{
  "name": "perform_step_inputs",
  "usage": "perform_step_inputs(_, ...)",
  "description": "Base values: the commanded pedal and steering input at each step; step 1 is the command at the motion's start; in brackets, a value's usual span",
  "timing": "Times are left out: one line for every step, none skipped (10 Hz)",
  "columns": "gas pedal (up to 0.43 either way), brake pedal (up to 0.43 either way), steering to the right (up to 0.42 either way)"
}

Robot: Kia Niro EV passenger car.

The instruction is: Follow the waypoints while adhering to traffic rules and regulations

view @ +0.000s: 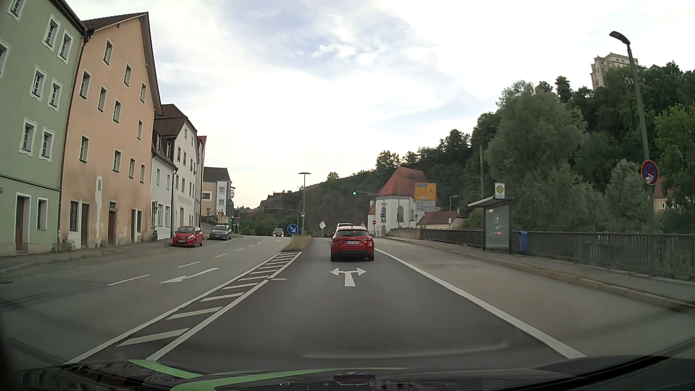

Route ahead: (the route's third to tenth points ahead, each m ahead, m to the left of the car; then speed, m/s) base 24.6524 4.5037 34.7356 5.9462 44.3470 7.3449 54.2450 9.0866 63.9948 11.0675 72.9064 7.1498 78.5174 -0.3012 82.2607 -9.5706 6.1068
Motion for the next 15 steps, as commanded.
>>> perform_step_inputs(0.209,0.0,-0.017)
perform_step_inputs(0.209,0.0,-0.017)
perform_step_inputs(0.197,0.0,-0.017)
perform_step_inputs(0.177,0.0,-0.017)
perform_step_inputs(0.177,0.0,-0.017)
perform_step_inputs(0.177,0.0,-0.016)
perform_step_inputs(0.177,0.0,-0.017)
perform_step_inputs(0.177,0.0,-0.016)
perform_step_inputs(0.177,0.0,-0.017)
perform_step_inputs(0.177,0.0,-0.014)
perform_step_inputs(0.177,0.0,-0.014)
perform_step_inputs(0.209,0.0,-0.014)
perform_step_inputs(0.26,0.0,-0.014)
perform_step_inputs(0.268,0.0,-0.014)
perform_step_inputs(0.268,0.0,-0.013)
